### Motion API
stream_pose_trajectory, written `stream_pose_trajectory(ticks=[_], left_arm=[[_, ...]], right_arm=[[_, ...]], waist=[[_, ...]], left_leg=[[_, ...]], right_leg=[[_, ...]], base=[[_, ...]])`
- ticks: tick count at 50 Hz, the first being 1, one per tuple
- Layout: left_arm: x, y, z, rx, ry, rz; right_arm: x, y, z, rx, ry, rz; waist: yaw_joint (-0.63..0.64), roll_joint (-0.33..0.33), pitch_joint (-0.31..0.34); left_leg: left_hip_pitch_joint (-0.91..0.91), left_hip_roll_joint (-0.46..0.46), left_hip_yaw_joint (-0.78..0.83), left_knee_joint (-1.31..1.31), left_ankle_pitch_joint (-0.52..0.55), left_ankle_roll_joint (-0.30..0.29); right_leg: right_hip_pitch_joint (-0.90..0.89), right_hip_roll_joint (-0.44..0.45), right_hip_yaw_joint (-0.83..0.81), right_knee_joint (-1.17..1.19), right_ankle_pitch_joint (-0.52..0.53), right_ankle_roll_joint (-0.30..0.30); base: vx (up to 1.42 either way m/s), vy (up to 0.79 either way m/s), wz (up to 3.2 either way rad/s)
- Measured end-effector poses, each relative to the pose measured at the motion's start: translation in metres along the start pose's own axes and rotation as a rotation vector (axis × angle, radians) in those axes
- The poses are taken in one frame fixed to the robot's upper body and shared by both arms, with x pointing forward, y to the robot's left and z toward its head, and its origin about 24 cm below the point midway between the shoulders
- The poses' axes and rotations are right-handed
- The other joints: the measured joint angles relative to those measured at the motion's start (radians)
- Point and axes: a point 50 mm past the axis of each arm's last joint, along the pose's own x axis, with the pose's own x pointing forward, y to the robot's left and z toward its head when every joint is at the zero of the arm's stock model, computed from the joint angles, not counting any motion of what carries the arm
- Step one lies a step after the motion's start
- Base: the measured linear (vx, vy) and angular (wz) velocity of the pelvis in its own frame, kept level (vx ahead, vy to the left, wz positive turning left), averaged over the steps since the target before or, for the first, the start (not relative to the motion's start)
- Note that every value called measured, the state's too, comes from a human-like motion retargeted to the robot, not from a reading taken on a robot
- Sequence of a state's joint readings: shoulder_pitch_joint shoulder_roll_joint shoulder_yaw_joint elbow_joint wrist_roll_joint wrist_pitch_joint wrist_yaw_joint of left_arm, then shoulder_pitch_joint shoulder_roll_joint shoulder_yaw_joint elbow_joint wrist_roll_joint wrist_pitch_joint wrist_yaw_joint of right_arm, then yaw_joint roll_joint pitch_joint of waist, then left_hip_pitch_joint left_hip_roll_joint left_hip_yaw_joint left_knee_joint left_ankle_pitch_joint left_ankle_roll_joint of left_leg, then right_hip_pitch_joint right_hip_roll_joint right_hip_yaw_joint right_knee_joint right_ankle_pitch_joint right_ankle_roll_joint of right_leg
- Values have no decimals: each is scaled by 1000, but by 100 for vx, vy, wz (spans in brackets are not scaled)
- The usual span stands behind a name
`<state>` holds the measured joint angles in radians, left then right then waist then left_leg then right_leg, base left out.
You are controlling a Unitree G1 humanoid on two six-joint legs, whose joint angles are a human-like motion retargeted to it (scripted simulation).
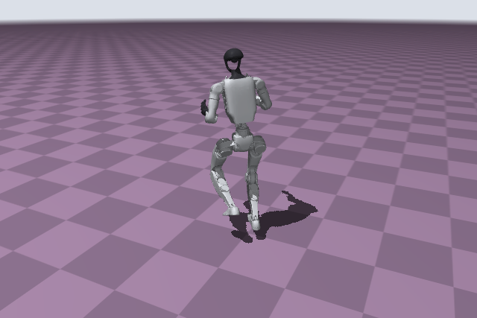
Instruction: Run
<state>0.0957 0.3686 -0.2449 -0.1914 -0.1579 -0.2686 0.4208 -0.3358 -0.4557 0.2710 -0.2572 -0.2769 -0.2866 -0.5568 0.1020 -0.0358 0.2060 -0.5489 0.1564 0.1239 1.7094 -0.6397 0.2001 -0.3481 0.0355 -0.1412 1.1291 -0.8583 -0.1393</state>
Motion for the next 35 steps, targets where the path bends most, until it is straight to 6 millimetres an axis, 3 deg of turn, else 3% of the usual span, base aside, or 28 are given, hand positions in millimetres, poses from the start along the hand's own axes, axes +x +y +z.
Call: stream_pose_trajectory(ticks=[2,5,8,11,15,18,21,23,25,28,31,35], left_arm=[[-14,12,-7,20,55,6],[-31,25,-11,31,99,15],[-38,29,-10,14,109,27],[-33,23,-2,-15,64,38],[-4,8,30,3,-155,45],[33,-8,74,51,-441,78],[56,-20,122,19,-683,128],[61,-24,146,-31,-789,141],[61,-26,162,-82,-860,130],[53,-32,167,-132,-898,54],[46,-39,154,-131,-849,-40],[38,-42,105,-87,-589,-101]], right_arm=[[18,-7,19,37,-113,-68],[27,-13,38,84,-211,-117],[22,-11,42,98,-227,-94],[10,-3,34,98,-164,-30],[-33,14,1,51,76,113],[-87,22,-34,-27,333,271],[-146,16,-53,-95,546,420],[-176,4,-54,-118,643,485],[-195,-10,-50,-126,717,518],[-212,-25,-45,-119,805,526],[-212,-30,-42,-91,831,481],[-175,-16,-42,-50,694,378]], waist=[[21,-42,-9],[49,-95,-34],[45,-146,-60],[19,-180,-69],[-29,-206,-53],[-74,-204,-36],[-146,-172,-39],[-199,-135,-46],[-239,-81,-51],[-272,-11,-72],[-250,49,-85],[-178,62,-61]], left_leg=[[-75,-58,33,-127,-17,1],[-139,-154,77,-397,-21,-24],[-141,-281,93,-703,-5,-42],[-132,-372,86,-784,0,-19],[-114,-432,73,-620,-70,57],[-45,-431,40,-558,-170,62],[93,-439,1,-620,-209,62],[210,-426,-23,-694,-195,38],[325,-370,-39,-758,-155,-21],[434,-269,-46,-790,-13,-128],[452,-150,-37,-643,126,-197],[401,-32,-17,-265,188,-168]], right_leg=[[63,-31,26,-47,39,52],[146,-81,54,-105,154,147],[194,-162,64,-71,282,233],[202,-245,62,91,378,258],[149,-354,61,413,425,214],[18,-384,80,590,362,150],[-148,-379,96,611,267,111],[-234,-351,76,517,207,101],[-284,-292,22,343,170,98],[-297,-175,-52,-18,191,136],[-258,-50,-88,-266,257,162],[-205,0,-83,-115,192,77]], base=[[3,3,24],[3,6,26],[1,8,30],[-2,7,18],[-1,3,6],[0,0,0],[0,2,3],[3,1,-4],[7,-3,-19],[5,-8,-19],[-1,-7,-25],[-3,-6,-11]])
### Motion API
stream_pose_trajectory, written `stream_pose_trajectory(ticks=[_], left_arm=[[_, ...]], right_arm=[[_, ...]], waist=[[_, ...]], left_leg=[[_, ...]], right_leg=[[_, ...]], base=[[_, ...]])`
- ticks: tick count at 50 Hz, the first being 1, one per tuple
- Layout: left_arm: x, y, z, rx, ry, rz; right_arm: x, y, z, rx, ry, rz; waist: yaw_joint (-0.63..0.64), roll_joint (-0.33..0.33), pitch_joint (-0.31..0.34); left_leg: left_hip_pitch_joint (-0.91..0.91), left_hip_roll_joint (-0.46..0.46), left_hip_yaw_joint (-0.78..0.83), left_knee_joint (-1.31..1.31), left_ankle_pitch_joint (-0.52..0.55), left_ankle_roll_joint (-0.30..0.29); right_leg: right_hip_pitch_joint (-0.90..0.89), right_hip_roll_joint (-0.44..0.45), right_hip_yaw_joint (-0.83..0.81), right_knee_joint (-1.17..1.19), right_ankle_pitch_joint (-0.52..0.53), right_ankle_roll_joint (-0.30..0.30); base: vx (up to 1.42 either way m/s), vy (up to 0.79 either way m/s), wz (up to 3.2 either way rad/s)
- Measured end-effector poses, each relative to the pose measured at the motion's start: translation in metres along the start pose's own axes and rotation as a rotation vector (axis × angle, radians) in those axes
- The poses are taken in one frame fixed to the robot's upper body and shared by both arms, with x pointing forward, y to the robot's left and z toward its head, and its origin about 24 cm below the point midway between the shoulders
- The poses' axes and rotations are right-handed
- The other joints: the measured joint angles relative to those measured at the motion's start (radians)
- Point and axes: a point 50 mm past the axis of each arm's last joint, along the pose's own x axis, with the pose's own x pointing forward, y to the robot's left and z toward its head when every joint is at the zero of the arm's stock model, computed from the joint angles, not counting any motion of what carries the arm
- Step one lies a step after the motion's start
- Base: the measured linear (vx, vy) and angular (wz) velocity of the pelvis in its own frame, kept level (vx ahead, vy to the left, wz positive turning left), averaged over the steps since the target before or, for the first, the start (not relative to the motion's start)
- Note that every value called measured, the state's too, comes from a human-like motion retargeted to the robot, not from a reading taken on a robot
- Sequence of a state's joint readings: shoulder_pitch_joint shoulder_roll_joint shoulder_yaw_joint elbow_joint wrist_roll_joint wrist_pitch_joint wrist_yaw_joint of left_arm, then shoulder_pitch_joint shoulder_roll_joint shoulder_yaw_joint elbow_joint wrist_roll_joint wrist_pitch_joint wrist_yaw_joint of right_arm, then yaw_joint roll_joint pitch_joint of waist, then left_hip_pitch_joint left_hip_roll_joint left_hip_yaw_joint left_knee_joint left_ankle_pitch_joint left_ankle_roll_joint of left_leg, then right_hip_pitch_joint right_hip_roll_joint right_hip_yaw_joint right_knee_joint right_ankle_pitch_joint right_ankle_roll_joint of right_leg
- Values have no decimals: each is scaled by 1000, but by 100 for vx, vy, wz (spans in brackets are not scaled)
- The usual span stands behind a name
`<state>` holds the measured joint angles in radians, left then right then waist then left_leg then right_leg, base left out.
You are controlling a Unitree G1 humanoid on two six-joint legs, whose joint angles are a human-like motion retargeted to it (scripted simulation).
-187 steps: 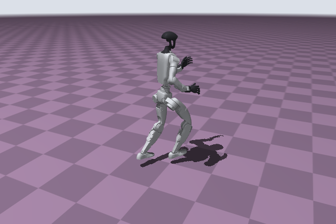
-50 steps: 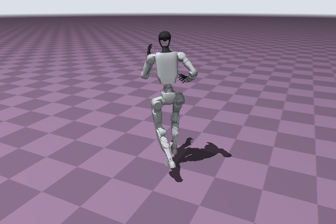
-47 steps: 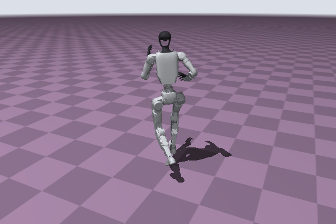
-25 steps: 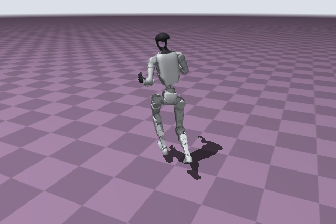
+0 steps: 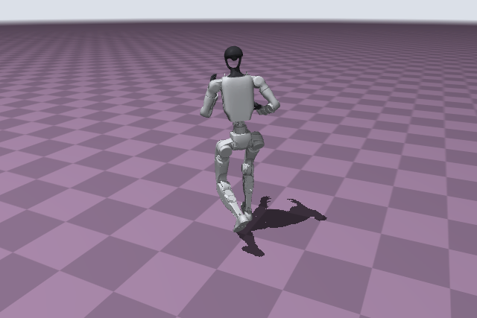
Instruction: Run
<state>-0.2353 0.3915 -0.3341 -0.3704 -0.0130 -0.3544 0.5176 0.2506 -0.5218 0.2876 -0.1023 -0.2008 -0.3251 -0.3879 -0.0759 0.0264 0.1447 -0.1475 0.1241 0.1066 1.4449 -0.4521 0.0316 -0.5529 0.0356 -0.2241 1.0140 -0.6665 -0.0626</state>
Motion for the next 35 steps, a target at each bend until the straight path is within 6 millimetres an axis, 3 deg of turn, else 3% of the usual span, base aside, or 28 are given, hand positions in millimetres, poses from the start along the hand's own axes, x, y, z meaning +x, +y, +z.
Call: stream_pose_trajectory(ticks=[4,7,10,14,17,20,23,25,30,32,35], left_arm=[[-52,18,-48,123,364,-6],[-87,42,-60,203,536,7],[-110,62,-53,235,615,21],[-124,73,-42,225,646,22],[-122,70,-39,187,630,44],[-107,61,-36,163,552,63],[-73,51,-29,200,372,60],[-39,41,-22,257,199,64],[34,20,12,281,-178,133],[47,17,25,248,-256,154],[56,12,36,196,-317,143]], right_arm=[[62,-15,55,-25,-309,-168],[95,-37,111,-28,-571,-332],[101,-58,151,10,-752,-448],[95,-60,160,42,-808,-443],[93,-52,150,18,-769,-384],[91,-36,126,-2,-650,-304],[83,-14,83,-35,-441,-200],[74,3,48,-66,-278,-120],[22,26,-23,-129,51,82],[0,23,-36,-129,124,130],[-24,15,-46,-111,203,172]], waist=[[97,-25,54],[159,-59,64],[206,-117,50],[239,-193,13],[222,-237,-7],[191,-264,-10],[157,-282,4],[131,-288,20],[15,-257,28],[-33,-225,23],[-79,-152,19]], left_leg=[[-165,78,2,301,-89,105],[-350,69,14,341,-148,159],[-488,-3,62,184,-183,169],[-547,-152,125,-235,-176,129],[-529,-287,131,-530,-151,115],[-518,-369,115,-545,-158,146],[-500,-416,98,-411,-233,211],[-468,-422,77,-344,-311,230],[-284,-430,2,-379,-412,230],[-178,-426,-26,-444,-400,223],[-39,-346,-54,-515,-355,146]], right_leg=[[79,14,41,178,-166,-87],[151,13,86,166,-198,-84],[250,-28,130,87,-129,-10],[356,-118,154,17,90,137],[391,-209,149,89,218,201],[396,-291,140,267,285,204],[360,-375,136,493,290,165],[297,-409,146,624,260,126],[50,-407,182,715,122,58],[-30,-376,173,618,75,58],[-97,-285,105,372,35,63]], base=[[-3,-6,-20],[-2,-2,-16],[2,2,20],[3,7,39],[0,8,41],[-1,4,16],[-1,4,5],[0,0,0],[0,1,0],[3,6,-18],[4,-2,-39]])
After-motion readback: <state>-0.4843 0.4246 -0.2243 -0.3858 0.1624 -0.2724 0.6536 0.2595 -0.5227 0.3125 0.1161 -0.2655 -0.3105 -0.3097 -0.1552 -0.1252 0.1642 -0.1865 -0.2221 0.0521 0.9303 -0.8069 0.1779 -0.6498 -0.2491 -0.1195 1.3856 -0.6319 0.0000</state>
